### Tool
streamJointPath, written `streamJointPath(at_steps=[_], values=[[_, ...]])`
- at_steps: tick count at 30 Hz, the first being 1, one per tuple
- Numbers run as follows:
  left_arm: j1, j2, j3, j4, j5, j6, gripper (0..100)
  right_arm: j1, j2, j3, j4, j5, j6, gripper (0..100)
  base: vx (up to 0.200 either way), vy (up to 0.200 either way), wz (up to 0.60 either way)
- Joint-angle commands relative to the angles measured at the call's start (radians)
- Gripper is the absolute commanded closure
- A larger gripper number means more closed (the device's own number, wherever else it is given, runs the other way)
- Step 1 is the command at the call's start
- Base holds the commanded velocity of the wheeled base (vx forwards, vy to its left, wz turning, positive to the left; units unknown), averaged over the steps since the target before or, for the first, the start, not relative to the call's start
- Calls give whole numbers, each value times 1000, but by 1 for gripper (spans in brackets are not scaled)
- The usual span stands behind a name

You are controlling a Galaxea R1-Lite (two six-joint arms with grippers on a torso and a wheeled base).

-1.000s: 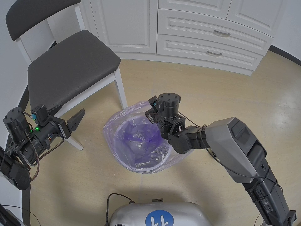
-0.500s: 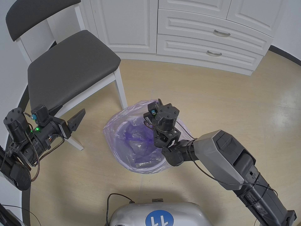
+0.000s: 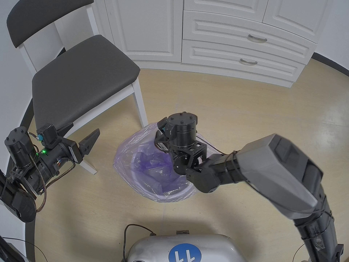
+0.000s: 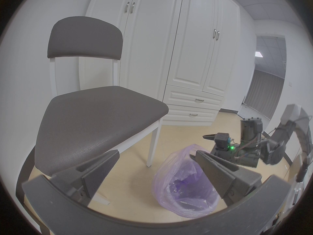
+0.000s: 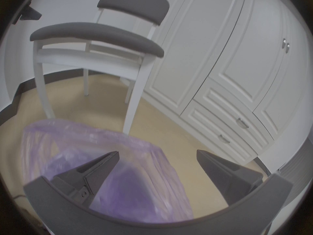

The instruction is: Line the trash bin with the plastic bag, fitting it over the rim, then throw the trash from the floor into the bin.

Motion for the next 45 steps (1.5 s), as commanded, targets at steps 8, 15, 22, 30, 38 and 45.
streamJointPath(at_steps=[8,15,22,30,38,45], values=[[-131,-7,126,-138,-67,-4,0,50,-660,596,212,46,451,0,0,0,0],[-174,-14,143,-138,-77,-12,0,52,-835,795,171,37,508,0,0,0,0],[-258,-14,153,-138,-70,-6,0,40,-867,1033,-228,117,436,0,0,0,0],[-270,52,-2,-4,56,169,0,-49,-847,998,-206,120,301,0,0,0,0],[-319,179,-299,82,314,372,0,-56,-799,999,-235,121,319,0,0,0,0],[-332,270,-382,88,397,370,0,-74,-666,948,-312,131,500,0,0,0,0]])
